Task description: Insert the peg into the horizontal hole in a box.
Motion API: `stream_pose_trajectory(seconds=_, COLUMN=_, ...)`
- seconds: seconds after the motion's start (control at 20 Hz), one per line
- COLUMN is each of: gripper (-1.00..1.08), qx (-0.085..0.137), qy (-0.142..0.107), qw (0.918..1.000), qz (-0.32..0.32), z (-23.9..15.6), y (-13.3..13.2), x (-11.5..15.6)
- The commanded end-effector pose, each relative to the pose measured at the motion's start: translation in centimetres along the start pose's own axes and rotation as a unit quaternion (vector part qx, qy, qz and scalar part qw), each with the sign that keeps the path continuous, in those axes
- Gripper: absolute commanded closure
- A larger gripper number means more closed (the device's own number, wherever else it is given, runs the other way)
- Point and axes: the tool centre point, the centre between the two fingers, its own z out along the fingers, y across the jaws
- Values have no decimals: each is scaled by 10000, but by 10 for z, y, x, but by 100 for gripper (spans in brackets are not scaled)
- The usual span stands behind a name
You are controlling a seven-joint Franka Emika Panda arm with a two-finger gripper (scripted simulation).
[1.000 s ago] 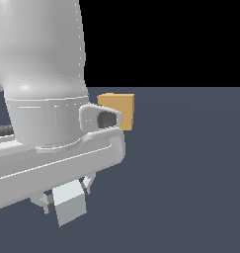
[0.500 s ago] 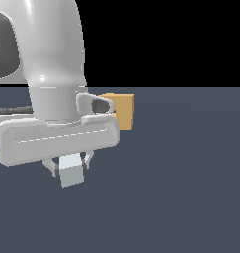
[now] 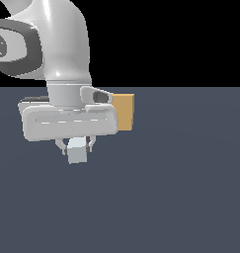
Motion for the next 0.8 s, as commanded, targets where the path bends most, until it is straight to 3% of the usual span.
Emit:
stream_pose_trajectory(seconds=0.0, gripper=108, qx=-10, qy=-2, qw=9998, qz=207, z=-3, y=5, x=14)
stream_pose_trajectory(seconds=0.75, gripper=108, qx=-10, qy=-3, qw=9904, qz=1385, z=-17, y=42, x=93)
